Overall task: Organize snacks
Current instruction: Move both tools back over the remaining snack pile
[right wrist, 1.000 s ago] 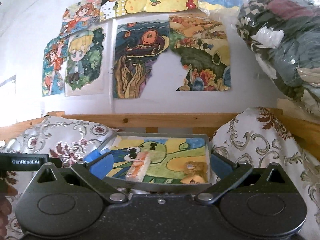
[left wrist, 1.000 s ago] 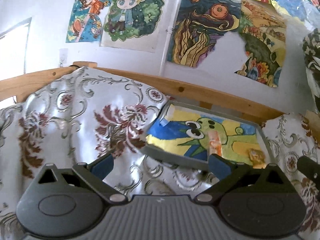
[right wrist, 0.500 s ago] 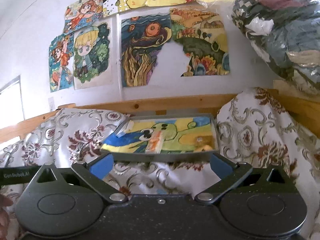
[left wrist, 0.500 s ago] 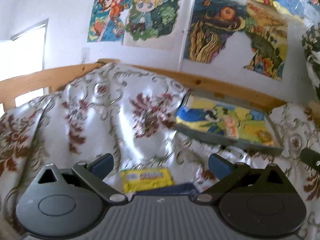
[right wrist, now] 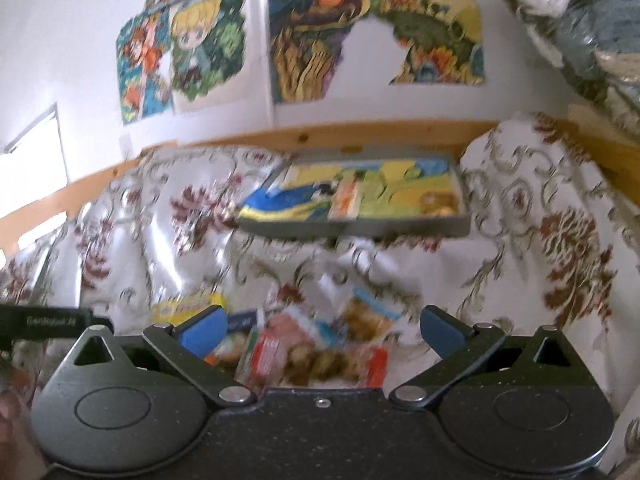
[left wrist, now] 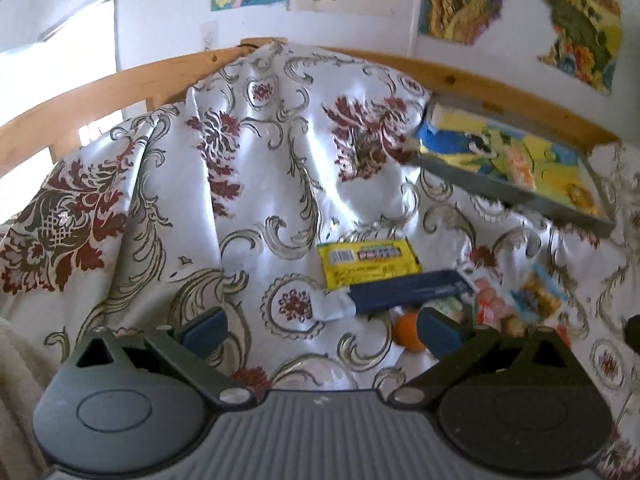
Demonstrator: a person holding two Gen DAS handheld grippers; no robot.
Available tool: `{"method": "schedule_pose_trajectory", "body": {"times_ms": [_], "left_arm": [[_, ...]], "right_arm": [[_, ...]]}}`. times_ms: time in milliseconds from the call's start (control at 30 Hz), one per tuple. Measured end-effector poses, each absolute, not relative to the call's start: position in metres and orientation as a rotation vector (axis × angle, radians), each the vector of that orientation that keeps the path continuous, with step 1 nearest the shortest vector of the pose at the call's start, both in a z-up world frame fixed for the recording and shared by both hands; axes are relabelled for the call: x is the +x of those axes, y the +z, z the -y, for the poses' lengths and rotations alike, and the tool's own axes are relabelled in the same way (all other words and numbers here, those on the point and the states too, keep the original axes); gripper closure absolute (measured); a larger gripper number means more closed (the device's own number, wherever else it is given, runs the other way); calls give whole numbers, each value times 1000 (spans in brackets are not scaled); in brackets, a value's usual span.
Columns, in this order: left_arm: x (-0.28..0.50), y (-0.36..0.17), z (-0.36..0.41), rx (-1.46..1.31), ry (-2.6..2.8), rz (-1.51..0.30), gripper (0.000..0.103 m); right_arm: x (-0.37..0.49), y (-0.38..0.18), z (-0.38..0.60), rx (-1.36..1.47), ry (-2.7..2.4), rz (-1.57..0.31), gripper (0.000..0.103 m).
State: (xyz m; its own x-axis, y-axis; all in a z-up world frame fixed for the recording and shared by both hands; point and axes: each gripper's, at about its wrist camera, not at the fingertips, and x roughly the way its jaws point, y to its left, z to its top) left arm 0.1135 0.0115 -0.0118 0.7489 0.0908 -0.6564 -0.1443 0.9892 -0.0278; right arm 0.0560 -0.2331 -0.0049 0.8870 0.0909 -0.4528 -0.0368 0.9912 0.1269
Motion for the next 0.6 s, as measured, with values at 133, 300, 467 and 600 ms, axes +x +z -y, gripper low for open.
{"method": "schedule_pose_trajectory", "body": {"times_ms": [133,300,467,600], "left_arm": [[119,-15,-11,-35,92,-790,0],[133,-21,-16,-22,46,-878,0],[148,-26,-13,40,-32,-942,0],[160,-32,-5,84,-113,-976,0]], "right_arm": [[57,-14,222,106,96,-541,1],[63,-25,210,80,139,-633,1],[72,-37,200,53,180,-719,1],[83,-49,195,45,185,-801,1]]}}
